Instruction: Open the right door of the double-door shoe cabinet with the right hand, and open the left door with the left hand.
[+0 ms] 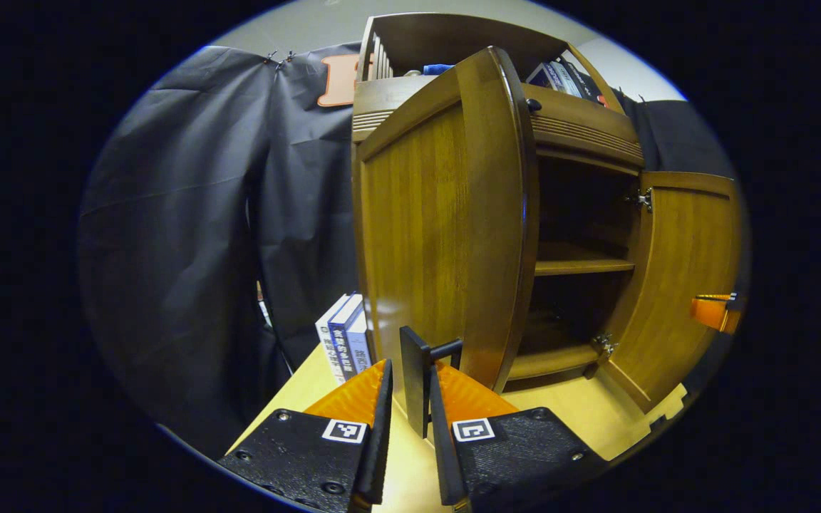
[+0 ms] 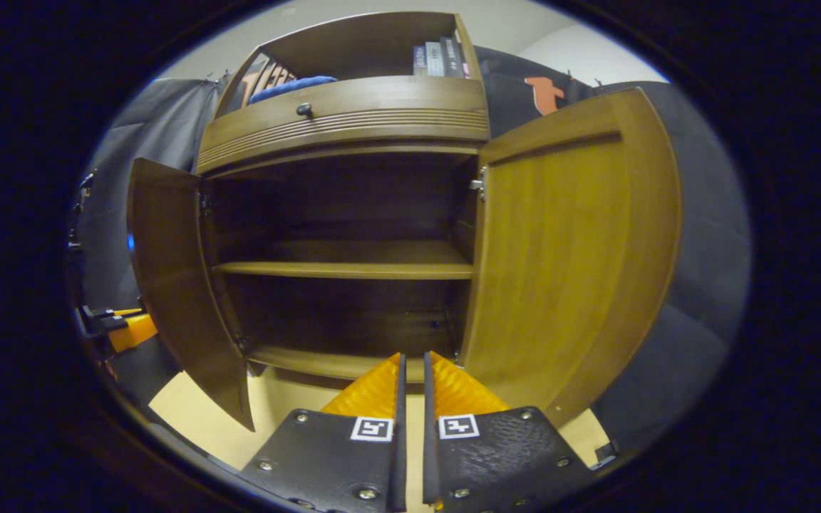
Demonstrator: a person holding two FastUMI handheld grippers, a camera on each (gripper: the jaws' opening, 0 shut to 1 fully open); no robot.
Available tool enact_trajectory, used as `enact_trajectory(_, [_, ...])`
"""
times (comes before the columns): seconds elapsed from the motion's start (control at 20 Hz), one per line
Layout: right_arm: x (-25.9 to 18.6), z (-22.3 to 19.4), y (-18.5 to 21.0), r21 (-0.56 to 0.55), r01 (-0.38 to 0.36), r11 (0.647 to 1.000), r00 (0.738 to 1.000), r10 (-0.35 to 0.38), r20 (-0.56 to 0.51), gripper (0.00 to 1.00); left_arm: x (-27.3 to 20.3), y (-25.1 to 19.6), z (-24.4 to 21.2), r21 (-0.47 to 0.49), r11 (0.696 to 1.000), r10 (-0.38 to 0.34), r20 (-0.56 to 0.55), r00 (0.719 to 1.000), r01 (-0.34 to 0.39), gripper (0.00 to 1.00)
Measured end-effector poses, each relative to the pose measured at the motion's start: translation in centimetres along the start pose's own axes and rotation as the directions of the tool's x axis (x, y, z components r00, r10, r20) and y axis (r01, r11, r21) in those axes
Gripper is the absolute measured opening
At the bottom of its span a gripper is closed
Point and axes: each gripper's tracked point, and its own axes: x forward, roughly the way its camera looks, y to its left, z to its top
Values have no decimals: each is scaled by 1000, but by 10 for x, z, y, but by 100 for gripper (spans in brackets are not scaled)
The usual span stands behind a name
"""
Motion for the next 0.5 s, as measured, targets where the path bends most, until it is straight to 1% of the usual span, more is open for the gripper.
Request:
enact_trajectory(0.1, [3, -2, 10, -5, -28, 1000, 1000, 28, -2, 9, -5, 11, -3, -1, 1000, 12, -2, 1000, -12, 29])
enact_trajectory(0.3, [10, -3, 23, -6, -61, 998, 998, 61, -7, 10, -16, 29, -3, 7, 999, 52, 1, 999, -52, 30])
enact_trajectory(0.35, [11, -3, 25, -5, -67, 998, 998, 67, -8, 9, -21, 33, -2, 11, 998, 69, 4, 998, -69, 29])
enact_trajectory(0.4, [13, -2, 26, -4, -71, 997, 997, 71, -9, 10, -18, 43, -4, 16, 996, 91, 2, 996, -91, 31])
enact_trajectory(0.45, [13, -3, 27, -3, -75, 997, 997, 75, -10, 10, -23, 48, -4, 15, 995, 101, -1, 995, -101, 17])
enact_trajectory(0.5, [13, -6, 28, -2, -81, 997, 997, 81, -13, 10, -25, 53, -5, 6, 994, 106, -4, 994, -106, 17])
